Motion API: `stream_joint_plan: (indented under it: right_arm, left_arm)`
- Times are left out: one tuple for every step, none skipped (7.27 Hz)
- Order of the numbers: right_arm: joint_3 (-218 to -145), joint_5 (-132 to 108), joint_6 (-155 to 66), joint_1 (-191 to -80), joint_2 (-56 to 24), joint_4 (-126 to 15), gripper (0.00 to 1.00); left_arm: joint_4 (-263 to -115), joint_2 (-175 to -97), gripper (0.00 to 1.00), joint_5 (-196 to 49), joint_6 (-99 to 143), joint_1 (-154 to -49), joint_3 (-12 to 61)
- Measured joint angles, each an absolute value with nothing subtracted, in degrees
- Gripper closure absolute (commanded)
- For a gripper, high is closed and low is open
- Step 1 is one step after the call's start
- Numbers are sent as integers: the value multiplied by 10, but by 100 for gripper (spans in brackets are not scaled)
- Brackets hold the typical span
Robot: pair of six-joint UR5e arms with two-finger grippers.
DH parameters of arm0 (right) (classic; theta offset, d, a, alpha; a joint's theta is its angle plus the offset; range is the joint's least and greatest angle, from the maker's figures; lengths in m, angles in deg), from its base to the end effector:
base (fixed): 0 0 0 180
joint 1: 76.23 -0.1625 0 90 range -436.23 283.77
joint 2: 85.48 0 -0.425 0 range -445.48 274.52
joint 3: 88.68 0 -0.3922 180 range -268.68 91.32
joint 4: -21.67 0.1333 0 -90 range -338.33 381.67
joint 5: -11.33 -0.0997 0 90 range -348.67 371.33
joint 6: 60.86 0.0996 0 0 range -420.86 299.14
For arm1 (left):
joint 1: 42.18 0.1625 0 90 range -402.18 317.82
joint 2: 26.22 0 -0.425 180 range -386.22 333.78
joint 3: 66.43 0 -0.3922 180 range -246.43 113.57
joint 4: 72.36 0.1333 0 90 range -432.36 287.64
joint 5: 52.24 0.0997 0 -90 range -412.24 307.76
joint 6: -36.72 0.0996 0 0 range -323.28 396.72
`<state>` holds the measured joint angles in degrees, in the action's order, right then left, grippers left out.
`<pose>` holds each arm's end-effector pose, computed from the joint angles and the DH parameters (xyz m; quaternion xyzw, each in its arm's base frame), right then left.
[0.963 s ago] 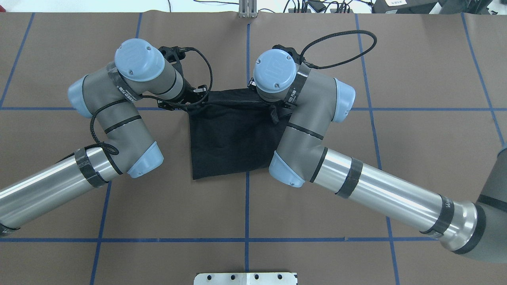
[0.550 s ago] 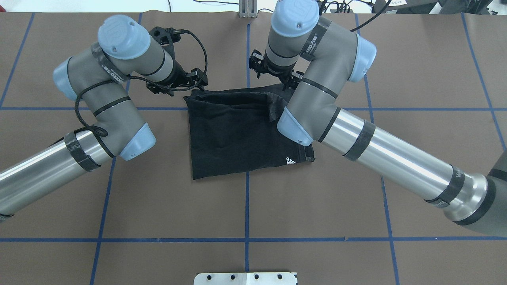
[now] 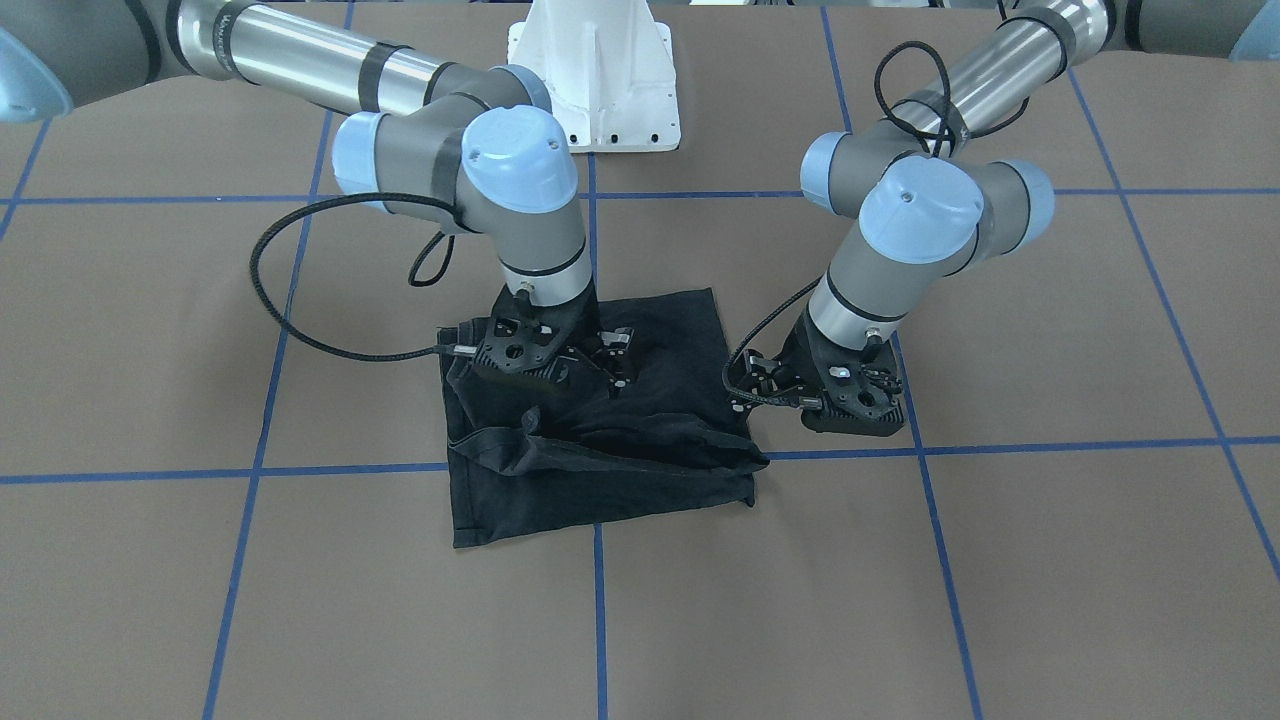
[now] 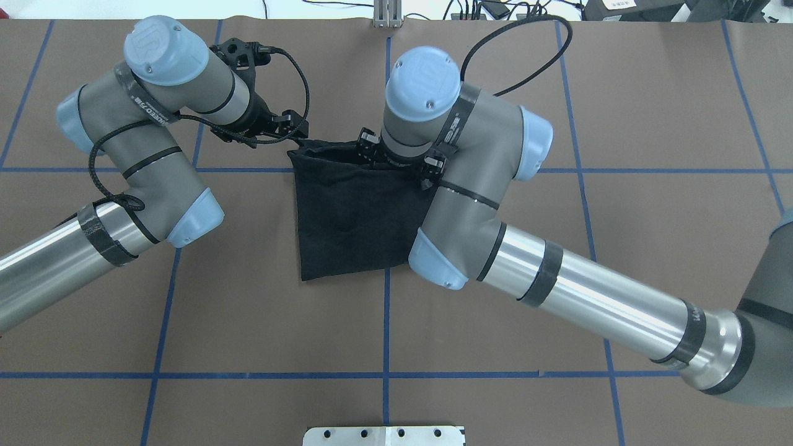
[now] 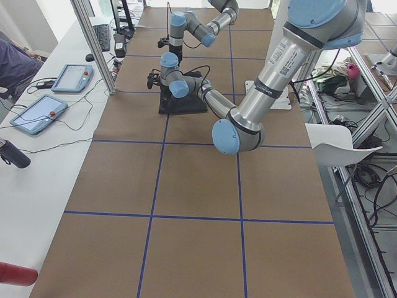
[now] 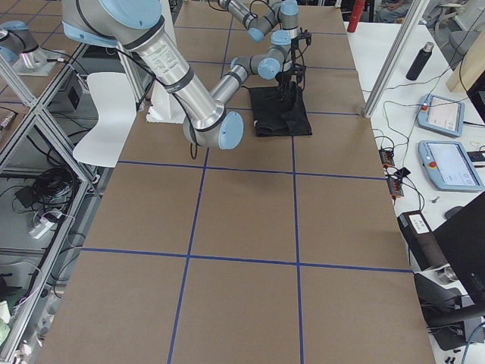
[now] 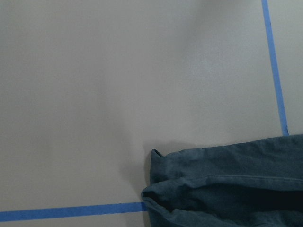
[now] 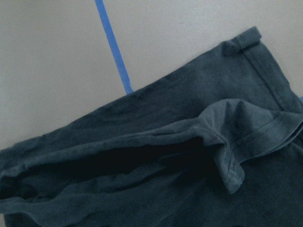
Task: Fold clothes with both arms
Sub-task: 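Lower the folded end onto the far edge and open both grippers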
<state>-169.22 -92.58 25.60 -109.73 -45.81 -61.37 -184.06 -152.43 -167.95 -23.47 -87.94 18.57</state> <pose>-0.5753 -0.5119 0.1682 0.0229 -0.4167 0.1871 0.8893 0.4365 -0.5774 0.2768 0.1087 0.4653 -0.0229 0.8782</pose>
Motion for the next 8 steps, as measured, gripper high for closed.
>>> stream_joint_plan:
  right_arm:
    - [-1685, -895, 254, -1081, -456, -614, 100]
    - [-1674, -873, 250, -1075, -456, -612, 100]
    - [-1656, -858, 234, -1079, -458, -610, 100]
    - [-1639, -851, 209, -1090, -460, -607, 100]
    - [-1621, -848, 190, -1103, -463, -604, 100]
    - [-1598, -846, 179, -1117, -468, -590, 100]
    - [-1567, -845, 174, -1135, -476, -564, 100]
    - [-1530, -844, 171, -1150, -490, -539, 100]
  left_arm:
    - [-1841, -1523, 0, -1680, -234, -880, 187]
    - [-1841, -1523, 0, -1680, -234, -880, 188]
    - [-1841, -1523, 0, -1680, -234, -880, 189]
    - [-1841, -1523, 0, -1680, -234, -880, 191]
    - [-1840, -1521, 0, -1680, -235, -880, 195]
    - [-1840, -1518, 0, -1680, -236, -880, 202]
    - [-1840, -1513, 0, -1680, -237, -880, 211]
    - [-1840, -1509, 0, -1680, -237, -879, 218]
